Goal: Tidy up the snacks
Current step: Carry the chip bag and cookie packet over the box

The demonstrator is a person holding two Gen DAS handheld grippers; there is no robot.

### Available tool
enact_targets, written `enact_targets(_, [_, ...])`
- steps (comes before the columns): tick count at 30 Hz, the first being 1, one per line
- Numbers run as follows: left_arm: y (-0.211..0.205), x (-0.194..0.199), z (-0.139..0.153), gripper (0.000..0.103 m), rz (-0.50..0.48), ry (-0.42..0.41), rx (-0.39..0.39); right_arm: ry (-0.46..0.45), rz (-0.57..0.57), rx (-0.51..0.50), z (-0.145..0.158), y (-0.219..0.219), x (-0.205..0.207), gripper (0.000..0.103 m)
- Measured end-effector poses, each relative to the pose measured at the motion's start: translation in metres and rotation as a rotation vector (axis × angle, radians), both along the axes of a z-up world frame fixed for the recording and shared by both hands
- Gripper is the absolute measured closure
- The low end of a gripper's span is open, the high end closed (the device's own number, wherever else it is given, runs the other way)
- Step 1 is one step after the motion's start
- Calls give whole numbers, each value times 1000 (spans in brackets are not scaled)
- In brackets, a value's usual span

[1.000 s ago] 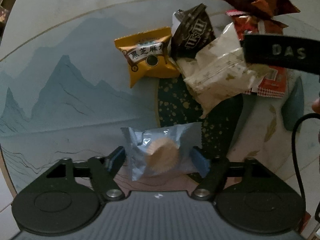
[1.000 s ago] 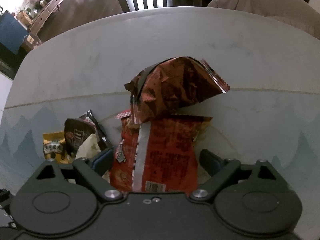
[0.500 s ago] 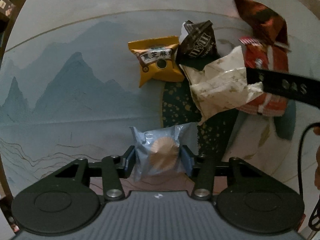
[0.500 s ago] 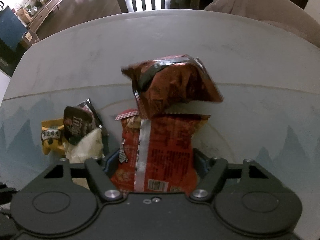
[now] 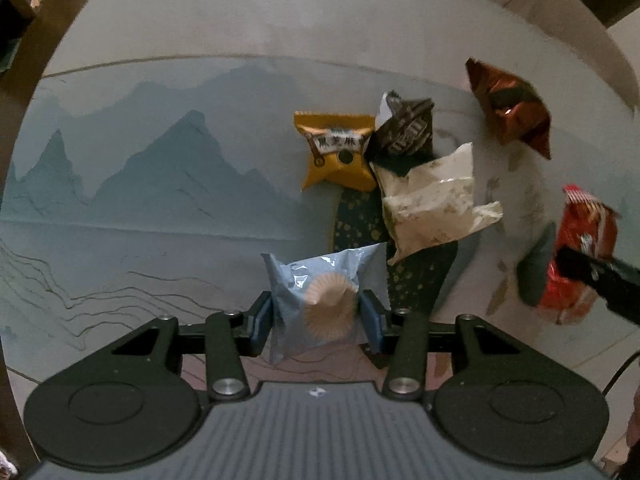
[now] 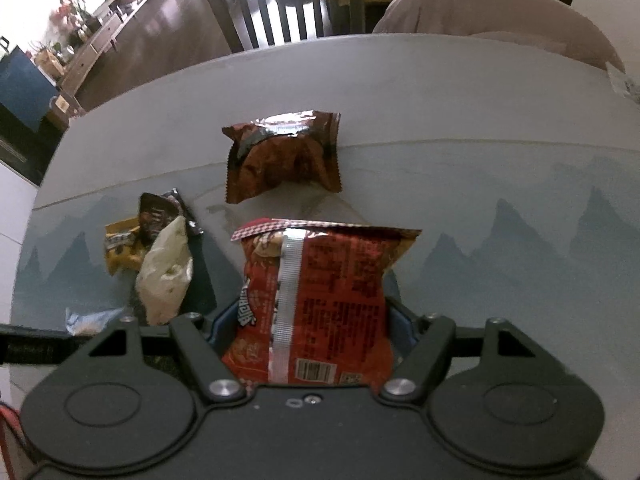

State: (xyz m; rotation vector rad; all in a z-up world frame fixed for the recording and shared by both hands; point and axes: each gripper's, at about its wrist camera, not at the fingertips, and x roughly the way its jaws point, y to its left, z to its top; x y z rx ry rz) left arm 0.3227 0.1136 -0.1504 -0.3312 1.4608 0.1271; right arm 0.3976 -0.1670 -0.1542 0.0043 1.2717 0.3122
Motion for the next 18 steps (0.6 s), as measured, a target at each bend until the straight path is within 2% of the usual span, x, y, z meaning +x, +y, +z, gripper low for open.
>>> enact_targets(9, [-4, -23, 35, 58, 20, -129, -32, -77, -4, 58, 48, -15, -37, 29])
enact_targets(18, [-14, -60, 82, 58, -22, -239, -35, -137, 1, 81, 85, -17, -80, 29])
